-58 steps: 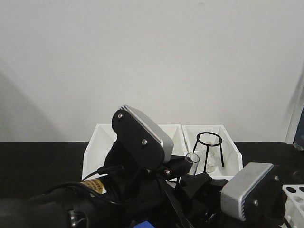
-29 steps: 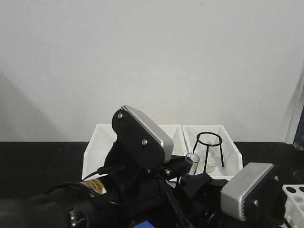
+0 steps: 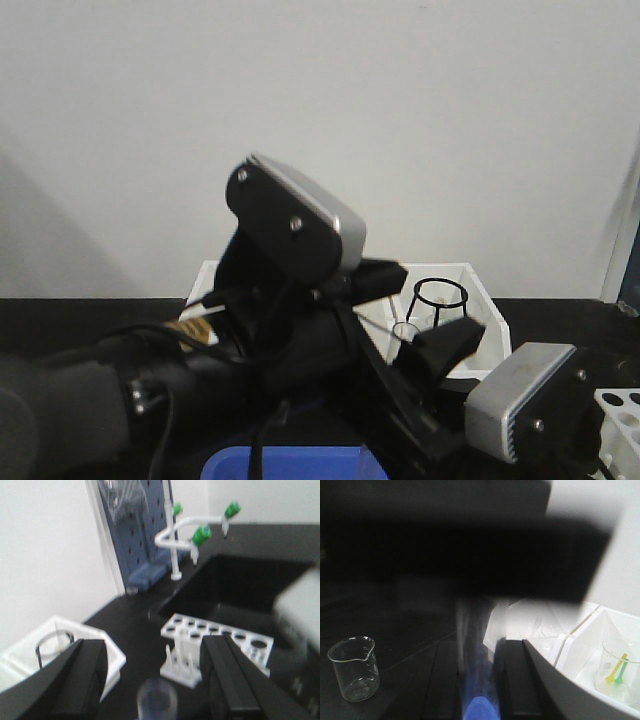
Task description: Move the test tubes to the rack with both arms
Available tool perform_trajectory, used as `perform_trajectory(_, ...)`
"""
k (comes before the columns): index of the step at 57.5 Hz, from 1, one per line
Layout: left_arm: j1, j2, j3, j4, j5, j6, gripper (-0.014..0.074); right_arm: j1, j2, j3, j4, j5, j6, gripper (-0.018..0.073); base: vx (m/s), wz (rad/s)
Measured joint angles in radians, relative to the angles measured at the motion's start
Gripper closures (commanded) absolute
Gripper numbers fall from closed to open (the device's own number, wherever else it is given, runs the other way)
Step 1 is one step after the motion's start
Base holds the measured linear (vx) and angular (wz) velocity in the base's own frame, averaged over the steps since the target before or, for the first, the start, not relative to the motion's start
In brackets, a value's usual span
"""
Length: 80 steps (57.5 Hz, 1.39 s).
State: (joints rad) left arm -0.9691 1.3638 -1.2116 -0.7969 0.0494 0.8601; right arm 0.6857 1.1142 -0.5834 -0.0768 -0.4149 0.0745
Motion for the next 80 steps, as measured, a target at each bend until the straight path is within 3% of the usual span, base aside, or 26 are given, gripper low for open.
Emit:
perform_trajectory(16, 0.003, -0.030, -0.092, 0.019, 0.016, 0.007, 0.0126, 0.000, 0.001, 0.000, 0.002, 0.010, -0.006, 0.0567, 0.00, 0.00)
perform_trajectory(27, 0.045, -0.045, -0.092, 0.023, 0.070, -0.016, 0.0126, -0.027, 0.001, 0.000, 0.045, 0.013, -0.044, 0.0567, 0.00, 0.00)
perform_trajectory(37, 0.072, -0.066, -0.092, 0.026, 0.104, -0.025, 0.0126, -0.172, 0.001, 0.000, 0.102, 0.014, -0.081, 0.0567, 0.00, 0.00)
perform_trajectory(62, 0.073, -0.073, -0.092, 0.029, 0.134, -0.027, 0.0126, -0.684, 0.000, 0.000, 0.108, 0.020, -0.089, 0.0566, 0.00, 0.00)
perform_trajectory(72, 0.073, -0.073, -0.092, 0.029, 0.125, -0.028, 0.0126, -0.826, 0.000, 0.000, 0.108, 0.020, -0.089, 0.0566, 0.00, 0.00)
perform_trajectory(80, 0.073, -0.073, -0.092, 0.036, 0.125, -0.028, 0.0126, -0.897, 0.000, 0.000, 0.077, 0.021, -0.089, 0.0566, 0.00, 0.00)
